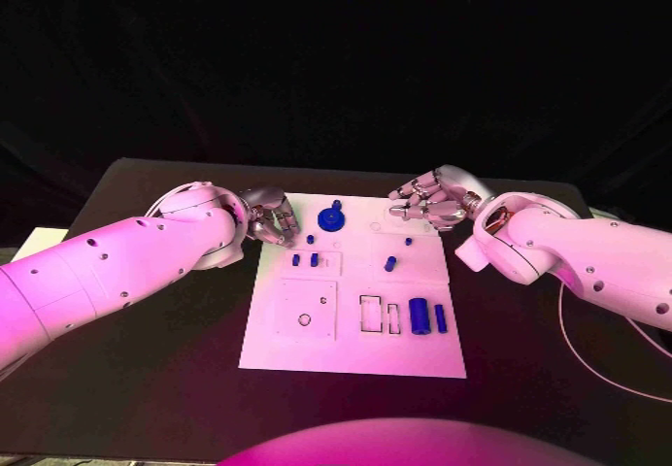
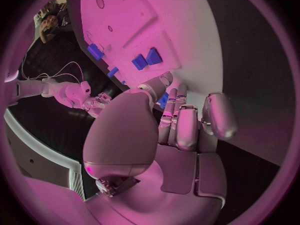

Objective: Assemble the parts on the task board

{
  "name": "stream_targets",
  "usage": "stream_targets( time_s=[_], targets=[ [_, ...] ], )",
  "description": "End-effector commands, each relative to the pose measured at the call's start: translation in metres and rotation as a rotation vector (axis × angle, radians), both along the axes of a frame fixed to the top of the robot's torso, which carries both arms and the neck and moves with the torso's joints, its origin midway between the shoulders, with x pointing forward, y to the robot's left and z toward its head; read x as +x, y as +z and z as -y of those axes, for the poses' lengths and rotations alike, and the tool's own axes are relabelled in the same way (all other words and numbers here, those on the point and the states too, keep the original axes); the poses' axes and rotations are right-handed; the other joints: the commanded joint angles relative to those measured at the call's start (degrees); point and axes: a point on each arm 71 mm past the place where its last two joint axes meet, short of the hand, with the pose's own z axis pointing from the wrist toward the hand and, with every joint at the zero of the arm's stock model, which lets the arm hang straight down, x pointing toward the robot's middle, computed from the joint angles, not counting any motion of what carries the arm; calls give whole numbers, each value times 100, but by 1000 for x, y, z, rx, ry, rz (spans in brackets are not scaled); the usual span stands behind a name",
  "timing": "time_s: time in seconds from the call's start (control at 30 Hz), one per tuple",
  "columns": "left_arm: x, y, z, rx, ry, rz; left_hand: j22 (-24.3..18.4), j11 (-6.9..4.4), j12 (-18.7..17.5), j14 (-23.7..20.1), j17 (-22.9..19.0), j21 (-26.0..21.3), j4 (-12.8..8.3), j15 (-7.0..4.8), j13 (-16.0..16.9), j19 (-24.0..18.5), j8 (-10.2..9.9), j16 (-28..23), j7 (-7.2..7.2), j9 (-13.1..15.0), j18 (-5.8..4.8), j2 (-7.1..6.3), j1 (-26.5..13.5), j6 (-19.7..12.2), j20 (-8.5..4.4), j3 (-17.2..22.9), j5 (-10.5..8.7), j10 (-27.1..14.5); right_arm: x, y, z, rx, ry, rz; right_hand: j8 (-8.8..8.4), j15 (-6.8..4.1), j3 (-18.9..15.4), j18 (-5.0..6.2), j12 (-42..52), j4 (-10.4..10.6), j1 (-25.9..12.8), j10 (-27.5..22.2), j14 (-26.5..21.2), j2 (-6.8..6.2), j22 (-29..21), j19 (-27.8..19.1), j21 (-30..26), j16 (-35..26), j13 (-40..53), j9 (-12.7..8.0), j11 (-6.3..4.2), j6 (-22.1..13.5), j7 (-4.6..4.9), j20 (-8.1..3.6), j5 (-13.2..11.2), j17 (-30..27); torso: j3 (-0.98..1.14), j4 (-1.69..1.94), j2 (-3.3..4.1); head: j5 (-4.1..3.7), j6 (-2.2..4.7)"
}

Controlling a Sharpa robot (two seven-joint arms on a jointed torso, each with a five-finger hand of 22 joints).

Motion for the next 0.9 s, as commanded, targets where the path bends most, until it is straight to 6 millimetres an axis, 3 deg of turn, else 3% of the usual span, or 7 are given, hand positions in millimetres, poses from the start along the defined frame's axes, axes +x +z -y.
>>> stream_targets(
  time_s=[0.03,0.13,0.27,0.37,0.53,0.8,0.9],
  targets=[
    [3,12,-10,-187,68,-17,-89,2,-29,62,-73,-135,-57,47,-12,-55,18,-49,15,-5,35,-5,74,20,30,59,15,-68,2,-2,6,-205,25,63,50,61,125,51,-425,-131,282,-138,46,-20,24,21,1,-86,-431,15,26,167,74,29,-62,-93,3,11,-15,-1,20],
    [5,24,-24,-408,131,-15,-594,56,-17,-213,-759,-789,-102,74,-23,-340,62,-434,76,-7,164,91,159,134,65,214,22,-100,3,-2,10,-357,44,111,88,103,409,39,-1005,-213,561,87,104,-79,116,108,66,-36,-1142,11,50,360,85,31,-66,-75,2,32,-36,8,30],
    [4,36,-41,-798,246,-83,-1486,60,107,-841,-1975,-1997,-39,106,-8,-967,85,-1191,108,-26,398,238,108,188,95,312,7,-47,2,-1,6,-565,78,174,64,37,615,11,-1308,-187,609,298,127,-252,224,174,133,29,-1622,-1,-17,524,-39,20,-182,-37,-6,41,-46,-28,50],
    [-2,39,-51,-1084,353,-164,-1651,40,223,-953,-2134,-2237,29,104,20,-1100,110,-1282,101,-32,436,282,18,210,103,252,-3,13,-1,0,0,-685,98,219,35,16,802,-2,-1454,-124,610,409,133,-335,270,201,160,52,-1898,-6,-46,624,-94,3,-400,-32,-23,55,-49,-88,59],
    [-12,37,-61,-1363,493,-250,-1735,-54,511,-979,-2184,-2362,88,45,121,-1122,236,-1265,27,-5,455,307,-89,352,62,26,30,205,-3,2,-11,-800,113,272,-11,0,976,5,-1588,-30,555,440,123,-465,246,186,139,22,-2148,-11,-52,683,-138,-8,-553,-76,-15,56,-53,-155,68],
    [-26,38,-63,-1465,519,-300,-1907,-70,673,-1027,-2293,-2603,95,29,178,-1218,295,-1285,9,-4,480,360,-101,363,42,-136,48,166,-5,-2,-18,-909,121,276,-62,-140,1207,23,-1752,107,467,366,110,-643,161,144,65,-58,-2470,-11,-67,741,-186,-127,-687,-163,-79,104,-74,-248,46],
    [-29,39,-63,-1470,512,-310,-1983,-69,709,-1049,-2339,-2708,85,30,189,-1291,306,-1300,11,-7,493,372,-87,355,41,-168,50,139,-5,-5,-18,-932,129,260,-71,-147,1266,22,-1784,140,439,350,112,-679,155,144,56,-71,-2551,-11,-68,754,-191,-139,-709,-178,-74,92,-72,-240,39]
  ],
)
